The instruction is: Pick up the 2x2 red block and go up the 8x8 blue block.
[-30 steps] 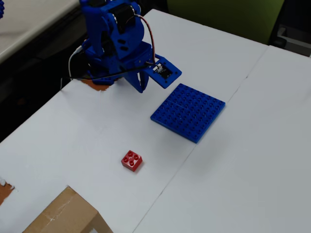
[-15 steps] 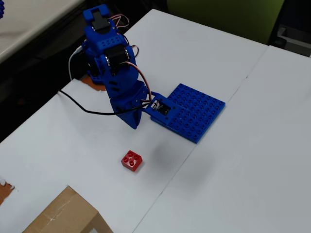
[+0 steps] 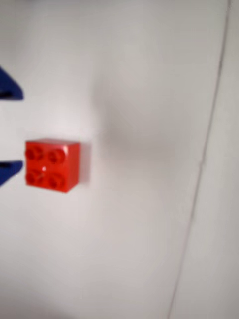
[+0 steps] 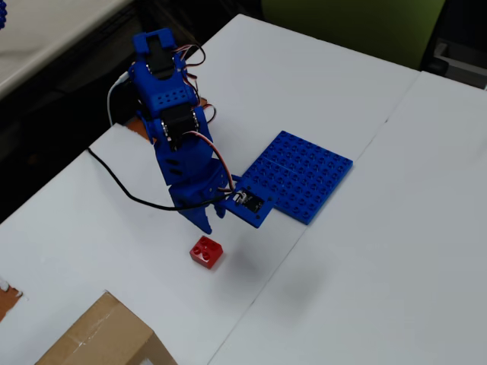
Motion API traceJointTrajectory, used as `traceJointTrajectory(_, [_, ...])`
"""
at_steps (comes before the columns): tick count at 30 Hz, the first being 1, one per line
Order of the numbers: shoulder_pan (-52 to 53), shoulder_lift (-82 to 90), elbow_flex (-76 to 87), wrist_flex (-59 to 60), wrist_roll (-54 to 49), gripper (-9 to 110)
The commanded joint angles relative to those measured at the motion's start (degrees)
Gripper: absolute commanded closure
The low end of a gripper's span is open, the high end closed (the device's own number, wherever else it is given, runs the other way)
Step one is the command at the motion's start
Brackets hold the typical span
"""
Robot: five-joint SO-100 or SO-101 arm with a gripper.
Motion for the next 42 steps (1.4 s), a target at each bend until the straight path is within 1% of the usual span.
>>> traceJointTrajectory(1, [1.41,0.09,-3.34,-0.97,-1.05,85])
traceJointTrajectory(4, [2.99,-0.18,-3.34,-1.05,-3.34,85])
traceJointTrajectory(12, [5.1,-3.43,-6.68,-2.29,-5.19,75])
traceJointTrajectory(15, [5.62,-4.83,-7.73,-3.25,-5.71,73])
traceJointTrajectory(26, [4.39,-10.46,-11.51,-4.04,-1.58,74])
traceJointTrajectory(38, [4.57,-13.27,-11.6,-5.19,-2.46,74])
traceJointTrajectory(42, [4.57,-13.54,-11.6,-5.27,-2.46,77])
